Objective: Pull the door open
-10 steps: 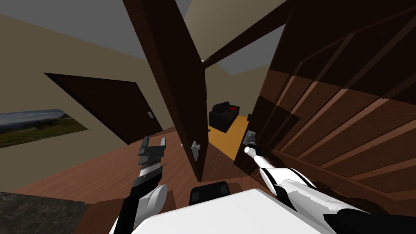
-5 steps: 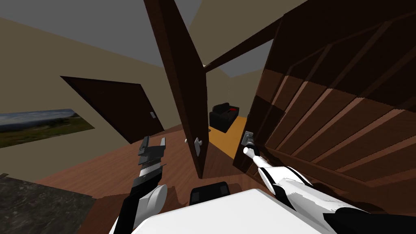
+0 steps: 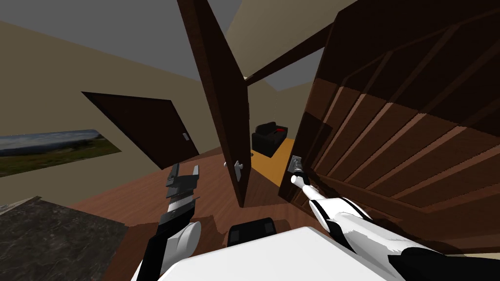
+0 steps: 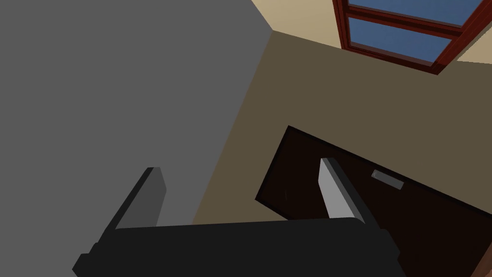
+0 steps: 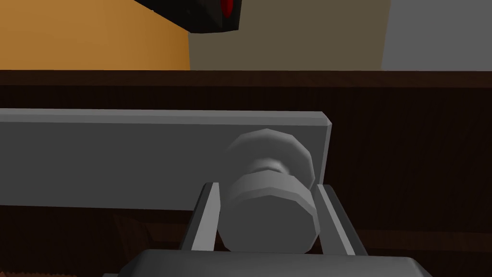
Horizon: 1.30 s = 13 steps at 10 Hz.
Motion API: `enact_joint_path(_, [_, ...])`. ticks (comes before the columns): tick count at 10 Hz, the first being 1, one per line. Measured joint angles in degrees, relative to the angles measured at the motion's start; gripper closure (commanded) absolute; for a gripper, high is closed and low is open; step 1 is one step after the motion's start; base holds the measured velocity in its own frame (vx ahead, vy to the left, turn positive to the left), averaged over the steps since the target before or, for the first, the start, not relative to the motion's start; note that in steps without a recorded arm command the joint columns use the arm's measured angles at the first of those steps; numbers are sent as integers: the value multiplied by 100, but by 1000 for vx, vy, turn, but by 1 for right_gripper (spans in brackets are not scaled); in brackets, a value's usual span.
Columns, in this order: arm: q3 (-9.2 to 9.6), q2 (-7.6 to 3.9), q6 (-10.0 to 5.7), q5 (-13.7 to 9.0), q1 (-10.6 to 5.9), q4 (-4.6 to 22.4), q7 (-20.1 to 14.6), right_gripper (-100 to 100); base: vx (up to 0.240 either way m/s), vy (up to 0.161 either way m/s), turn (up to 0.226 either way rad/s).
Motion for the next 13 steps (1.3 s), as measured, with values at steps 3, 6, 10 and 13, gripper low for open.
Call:
enact_joint_path(3, [25, 98, 102, 33, 72, -100, 12, 100, -144, 2, 26])
enact_joint_path(6, [126, 178, 177, 163, 58, -294, -11, 100, -225, -19, 49])
enact_joint_path(10, [391, 272, 208, 413, -9, -306, -261, 100, -220, -13, 38])
enact_joint_path(13, [459, 326, 304, 496, -20, -406, -278, 100, -153, 2, 24])
